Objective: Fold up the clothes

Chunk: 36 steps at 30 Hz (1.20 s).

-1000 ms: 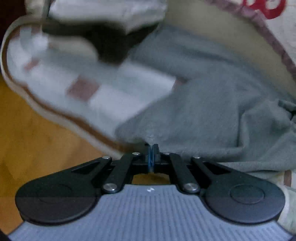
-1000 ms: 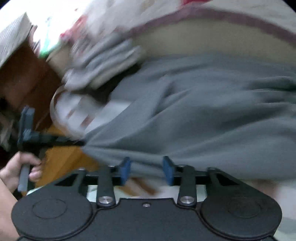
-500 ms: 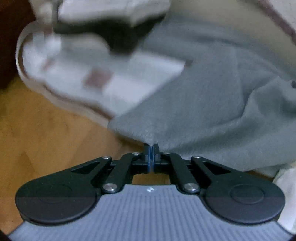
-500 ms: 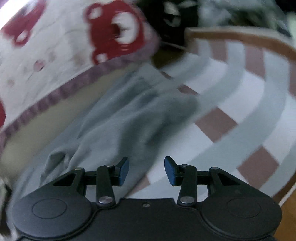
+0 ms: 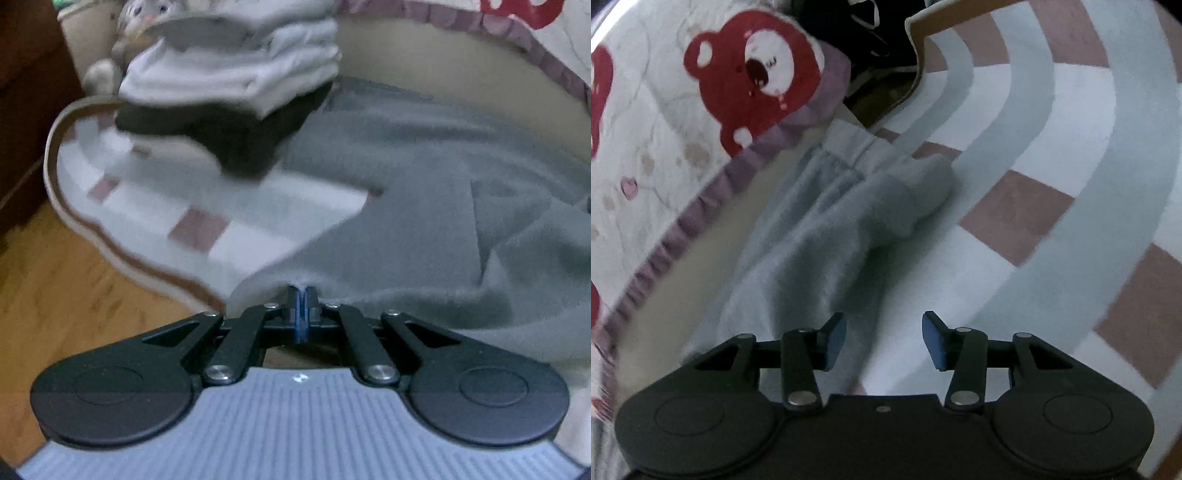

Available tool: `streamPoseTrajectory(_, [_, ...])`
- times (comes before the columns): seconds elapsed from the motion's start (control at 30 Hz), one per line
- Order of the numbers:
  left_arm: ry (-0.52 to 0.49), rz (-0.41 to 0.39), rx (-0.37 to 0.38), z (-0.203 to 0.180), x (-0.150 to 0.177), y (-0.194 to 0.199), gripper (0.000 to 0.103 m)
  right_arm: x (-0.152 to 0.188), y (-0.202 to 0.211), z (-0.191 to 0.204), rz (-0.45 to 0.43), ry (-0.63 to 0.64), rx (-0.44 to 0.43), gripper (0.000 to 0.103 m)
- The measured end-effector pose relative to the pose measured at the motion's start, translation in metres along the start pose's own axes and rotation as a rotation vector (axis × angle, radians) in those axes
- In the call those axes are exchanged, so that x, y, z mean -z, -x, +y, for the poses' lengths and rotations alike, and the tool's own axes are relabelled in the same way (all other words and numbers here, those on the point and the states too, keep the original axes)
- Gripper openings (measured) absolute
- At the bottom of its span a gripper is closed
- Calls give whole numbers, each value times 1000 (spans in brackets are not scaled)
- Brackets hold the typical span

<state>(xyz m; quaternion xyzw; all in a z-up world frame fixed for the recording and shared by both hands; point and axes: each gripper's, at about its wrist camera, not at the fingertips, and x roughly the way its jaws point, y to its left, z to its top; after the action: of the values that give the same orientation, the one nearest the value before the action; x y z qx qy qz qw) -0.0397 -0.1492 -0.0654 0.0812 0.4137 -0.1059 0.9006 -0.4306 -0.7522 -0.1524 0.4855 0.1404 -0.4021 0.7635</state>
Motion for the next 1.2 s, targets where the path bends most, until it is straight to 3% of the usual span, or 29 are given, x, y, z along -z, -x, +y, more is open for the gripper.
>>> streamPoseTrajectory(0.13, [18, -79, 36, -7, -38, -1, 2, -8, -24, 5, 11, -25, 2, 68])
streamPoseTrajectory(0.23, [-23, -158, 52, -17, -70, -4, 2, -17, -48, 9, 11, 11, 22, 70])
streamPoseTrajectory(0.27, [-33, -185, 54, -20, -80, -5, 2, -23, -54, 12, 0, 36, 33, 65])
streamPoseTrajectory(0.3, [-40, -208, 54, -23, -91, -5, 2, -32, -58, 20, -27, 70, 35, 54])
streamPoseTrajectory(0.33, [-52, -218, 50, -25, -99, -7, 2, -41, -61, 28, -47, 106, 35, 19])
streamPoseTrajectory(0.37, [-69, -215, 43, -26, -105, -12, 2, -50, -62, 40, -48, 154, 26, 10])
streamPoseTrajectory(0.4, [-86, -212, 35, -28, -111, -17, 2, -61, -64, 58, -43, 219, 15, 9])
streamPoseTrajectory(0.47, [-163, -170, -3, -34, -113, -37, 2, -78, -73, 94, -30, 349, 19, 8])
streamPoseTrajectory(0.57, [-245, -91, -55, -38, -105, -81, 2, -96, -108, 136, 40, 435, 65, 8])
streamPoseTrajectory(0.7, [-153, -14, -61, -20, -94, -112, 2, -103, -140, 164, 57, 451, 41, 14])
streamPoseTrajectory(0.77, [-119, 11, -58, -14, -89, -118, 2, -108, -140, 157, 65, 368, -37, 19])
streamPoseTrajectory(0.83, [-127, 19, -60, -14, -85, -121, 2, -110, -129, 143, 29, 286, -80, 33])
streamPoseTrajectory(1.03, [-155, 36, -62, -24, -87, -132, 2, -97, -52, 79, -66, 79, -132, 34])
streamPoseTrajectory(1.13, [-149, 42, -60, -25, -91, -134, 2, -76, -29, 54, -76, 94, -72, 34])
streamPoseTrajectory(1.2, [-139, 48, -62, -25, -91, -136, 2, -64, -34, 44, -19, 103, 1, 33])
